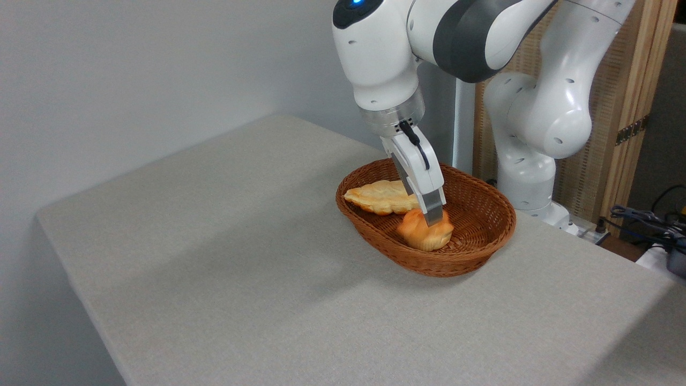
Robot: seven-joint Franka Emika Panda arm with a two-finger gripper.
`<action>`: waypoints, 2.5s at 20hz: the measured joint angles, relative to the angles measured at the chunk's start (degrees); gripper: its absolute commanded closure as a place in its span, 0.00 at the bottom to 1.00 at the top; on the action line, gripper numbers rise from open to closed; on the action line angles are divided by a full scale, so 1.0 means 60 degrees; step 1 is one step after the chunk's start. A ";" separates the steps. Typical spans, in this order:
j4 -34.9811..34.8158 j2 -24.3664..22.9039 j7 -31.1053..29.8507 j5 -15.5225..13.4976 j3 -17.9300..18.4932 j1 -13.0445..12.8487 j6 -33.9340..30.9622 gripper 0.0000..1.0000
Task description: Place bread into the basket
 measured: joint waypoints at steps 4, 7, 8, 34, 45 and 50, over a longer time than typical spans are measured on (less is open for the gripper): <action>0.0087 -0.0005 -0.0015 0.0000 -0.0005 0.0000 0.0071 0.00; 0.0691 0.0002 -0.0087 -0.0182 -0.0056 0.0001 0.0107 0.00; 0.1010 0.0037 -0.0120 -0.0364 -0.0104 0.0006 0.0108 0.00; 0.7123 0.4270 -0.3346 -0.1817 -0.3735 0.3141 -0.0091 0.00; 0.7135 0.4261 -0.3362 -0.1079 -0.3711 0.3255 -0.0092 0.00; 0.7135 0.4260 -0.3364 -0.1074 -0.3711 0.3256 -0.0171 0.00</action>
